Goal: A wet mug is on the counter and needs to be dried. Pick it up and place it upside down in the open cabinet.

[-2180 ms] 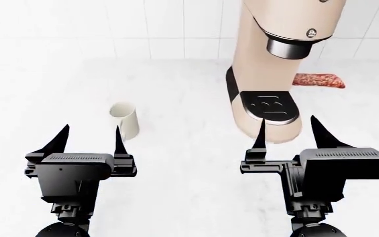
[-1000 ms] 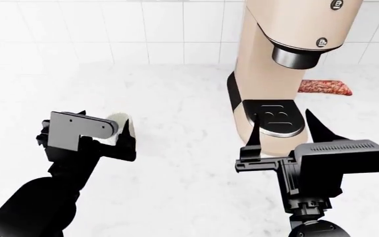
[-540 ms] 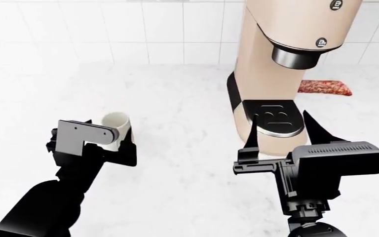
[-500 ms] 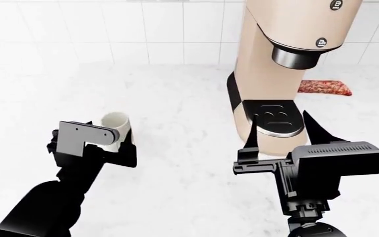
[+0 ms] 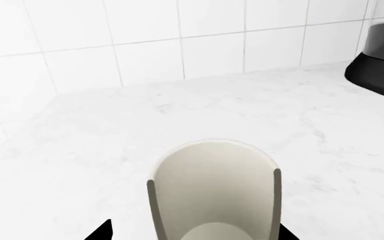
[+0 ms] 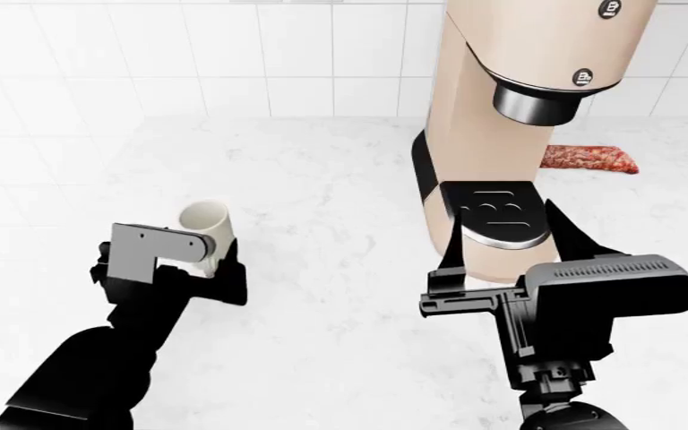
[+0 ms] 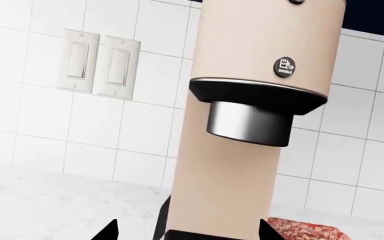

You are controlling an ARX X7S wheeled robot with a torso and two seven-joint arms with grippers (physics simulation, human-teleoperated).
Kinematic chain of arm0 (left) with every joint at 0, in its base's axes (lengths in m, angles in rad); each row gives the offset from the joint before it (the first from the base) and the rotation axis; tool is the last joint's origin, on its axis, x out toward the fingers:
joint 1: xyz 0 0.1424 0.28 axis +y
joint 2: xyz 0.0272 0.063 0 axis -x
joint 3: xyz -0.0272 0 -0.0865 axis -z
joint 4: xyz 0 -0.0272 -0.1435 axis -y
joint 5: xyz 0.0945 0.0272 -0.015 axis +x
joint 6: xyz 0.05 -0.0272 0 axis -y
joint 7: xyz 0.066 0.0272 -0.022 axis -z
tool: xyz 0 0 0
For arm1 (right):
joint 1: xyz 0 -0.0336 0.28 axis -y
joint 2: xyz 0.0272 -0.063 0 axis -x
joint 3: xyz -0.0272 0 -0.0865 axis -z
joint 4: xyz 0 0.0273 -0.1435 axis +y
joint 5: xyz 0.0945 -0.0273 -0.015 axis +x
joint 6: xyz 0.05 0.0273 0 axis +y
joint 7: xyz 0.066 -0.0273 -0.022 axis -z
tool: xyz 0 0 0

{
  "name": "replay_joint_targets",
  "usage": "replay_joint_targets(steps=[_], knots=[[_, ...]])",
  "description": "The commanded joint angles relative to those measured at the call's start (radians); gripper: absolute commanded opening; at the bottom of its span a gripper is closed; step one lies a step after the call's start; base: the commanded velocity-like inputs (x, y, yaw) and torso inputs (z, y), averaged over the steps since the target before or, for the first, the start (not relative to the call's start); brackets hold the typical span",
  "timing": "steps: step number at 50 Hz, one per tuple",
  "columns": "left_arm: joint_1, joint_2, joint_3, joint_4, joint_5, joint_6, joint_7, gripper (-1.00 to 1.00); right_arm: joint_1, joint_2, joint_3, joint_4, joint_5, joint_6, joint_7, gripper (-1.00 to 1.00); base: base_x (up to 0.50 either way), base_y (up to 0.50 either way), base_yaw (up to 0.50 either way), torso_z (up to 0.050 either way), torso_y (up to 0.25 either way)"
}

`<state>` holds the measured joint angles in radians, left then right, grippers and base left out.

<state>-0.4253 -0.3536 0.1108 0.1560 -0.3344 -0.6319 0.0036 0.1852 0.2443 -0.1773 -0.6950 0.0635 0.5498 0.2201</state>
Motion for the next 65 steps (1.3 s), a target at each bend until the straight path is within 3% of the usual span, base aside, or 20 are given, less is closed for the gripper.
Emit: replay_joint_targets(steps=[1,7,8,24,32,44,52,58,65], knots=[[0.007,-0.002,0.015,-0.07,0.136,-0.016,-0.059,1.0,-0.004,0.006,-0.005,-0.001,0.002,-0.007,0.006,1.0,0.0,0.0,0.0,0.0,-0.01],[0.003,-0.005,0.037,-0.071,0.15,-0.015,-0.06,1.0,-0.013,0.008,-0.004,0.004,0.004,-0.02,0.011,1.0,0.0,0.0,0.0,0.0,-0.003],[0.003,-0.006,0.038,-0.071,0.151,-0.015,-0.06,-1.0,-0.013,0.008,-0.004,0.005,0.004,-0.021,0.011,1.0,0.0,0.0,0.0,0.0,0.0],[0.01,-0.015,0.035,-0.053,0.143,-0.013,-0.06,-1.0,-0.026,0.015,-0.003,0.021,0.008,-0.042,0.023,1.0,0.0,0.0,0.0,0.0,-0.004],[-0.009,-0.048,0.007,0.09,0.127,-0.003,-0.05,-1.0,-0.028,0.018,-0.006,0.016,0.009,-0.041,0.027,1.0,0.0,0.0,0.0,0.0,-0.001],[-0.106,-0.108,0.005,0.347,0.093,-0.147,-0.035,-1.0,-0.032,0.023,-0.008,0.012,0.013,-0.043,0.034,1.0,0.0,0.0,0.0,0.0,0.0],[-0.24,-0.16,0.017,0.508,0.068,-0.303,-0.016,-1.0,-0.026,0.027,-0.011,0.002,0.015,-0.032,0.037,1.0,0.0,0.0,0.0,0.0,0.0],[-0.372,-0.265,0.169,0.554,0.156,-0.297,0.019,-1.0,-0.015,0.03,-0.016,-0.019,0.018,-0.009,0.038,1.0,0.0,0.0,0.0,0.0,0.0],[-0.46,-0.397,0.462,0.483,0.4,-0.111,0.048,-1.0,-0.005,0.034,-0.019,-0.042,0.023,0.013,0.038,1.0,0.0,0.0,0.0,0.0,0.0]])
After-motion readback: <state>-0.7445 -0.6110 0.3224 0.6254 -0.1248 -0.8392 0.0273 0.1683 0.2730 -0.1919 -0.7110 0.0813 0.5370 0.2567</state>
